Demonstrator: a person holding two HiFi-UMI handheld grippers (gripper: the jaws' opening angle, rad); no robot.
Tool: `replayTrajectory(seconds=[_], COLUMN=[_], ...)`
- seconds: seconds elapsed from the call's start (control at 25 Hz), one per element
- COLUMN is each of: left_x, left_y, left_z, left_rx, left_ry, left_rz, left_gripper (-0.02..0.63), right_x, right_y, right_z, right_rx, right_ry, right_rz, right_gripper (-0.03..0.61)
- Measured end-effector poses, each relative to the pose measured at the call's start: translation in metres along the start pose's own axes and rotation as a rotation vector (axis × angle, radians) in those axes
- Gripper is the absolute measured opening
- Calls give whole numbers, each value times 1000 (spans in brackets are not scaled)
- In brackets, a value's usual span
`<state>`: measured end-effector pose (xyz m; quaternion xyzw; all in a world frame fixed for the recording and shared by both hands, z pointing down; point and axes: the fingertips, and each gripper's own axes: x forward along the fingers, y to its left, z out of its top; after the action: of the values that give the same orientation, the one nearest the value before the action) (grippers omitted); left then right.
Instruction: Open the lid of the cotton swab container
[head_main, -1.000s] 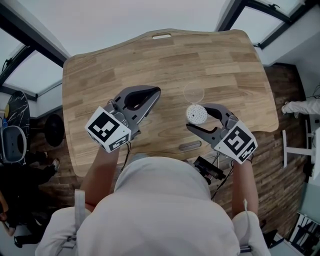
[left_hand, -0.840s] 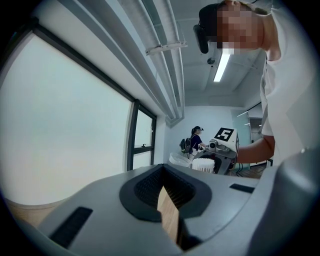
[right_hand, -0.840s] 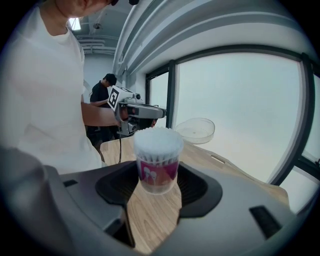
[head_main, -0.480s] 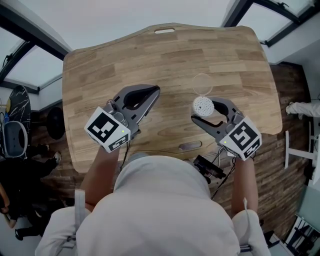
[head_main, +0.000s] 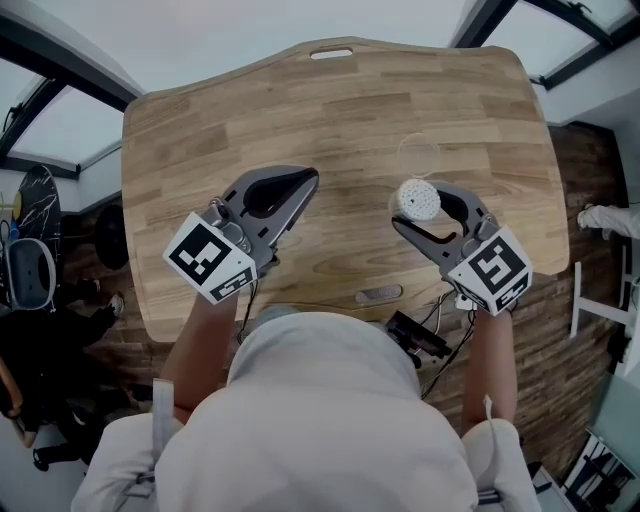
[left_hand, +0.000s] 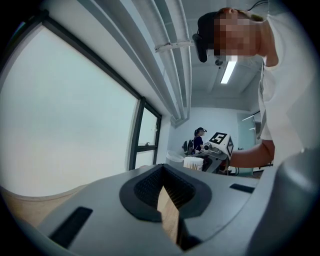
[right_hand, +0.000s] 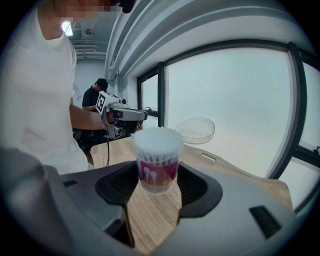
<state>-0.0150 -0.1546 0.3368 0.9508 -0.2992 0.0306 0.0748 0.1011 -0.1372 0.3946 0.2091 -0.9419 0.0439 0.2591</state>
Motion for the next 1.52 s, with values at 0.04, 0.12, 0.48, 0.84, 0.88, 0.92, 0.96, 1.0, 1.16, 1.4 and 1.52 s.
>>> replayTrajectory(seconds=[0.04, 0.12, 0.48, 0.84, 0.88, 0.92, 0.96, 1.0, 1.16, 1.4, 1.52], left_x=[2, 4, 16, 27, 29, 30, 31, 33, 38, 40, 39], left_y=[0, 1, 10, 22, 23, 24, 25, 26, 31, 38, 43], left_z=[0, -1, -11, -25, -27, -28, -29, -30, -34, -42, -47], left_rx=[-1, -1, -13, -29, -30, -31, -32, -33, -38, -52, -56], left_ry=[-3, -6, 7, 23, 23, 23, 22, 22, 23, 31, 32], left_rz=[-3, 0, 32, 67, 70, 72, 75, 78, 95, 116, 129], left_gripper=[12, 12, 12, 14, 12, 12, 14, 12, 12, 12, 12], right_x=[0, 1, 6, 17, 18, 20, 21, 21, 25, 34, 42], right_y=[-4, -9, -38, -65, -68, -71, -74, -78, -96, -122, -136], right_z=[1, 0, -7, -18, -20, -22, -23, -24, -29, -38, -42], right_rx=[1, 3, 15, 34, 36, 39, 42, 45, 56, 71, 84], right_ry=[-7, -18, -38, -63, -62, -62, -64, -68, -82, -98, -114], right_rz=[-4, -9, -56, -66, -69, -74, -78, -84, -111, -168, -204], right_gripper=[250, 250, 252, 250, 250, 252, 250, 251, 251, 250, 250])
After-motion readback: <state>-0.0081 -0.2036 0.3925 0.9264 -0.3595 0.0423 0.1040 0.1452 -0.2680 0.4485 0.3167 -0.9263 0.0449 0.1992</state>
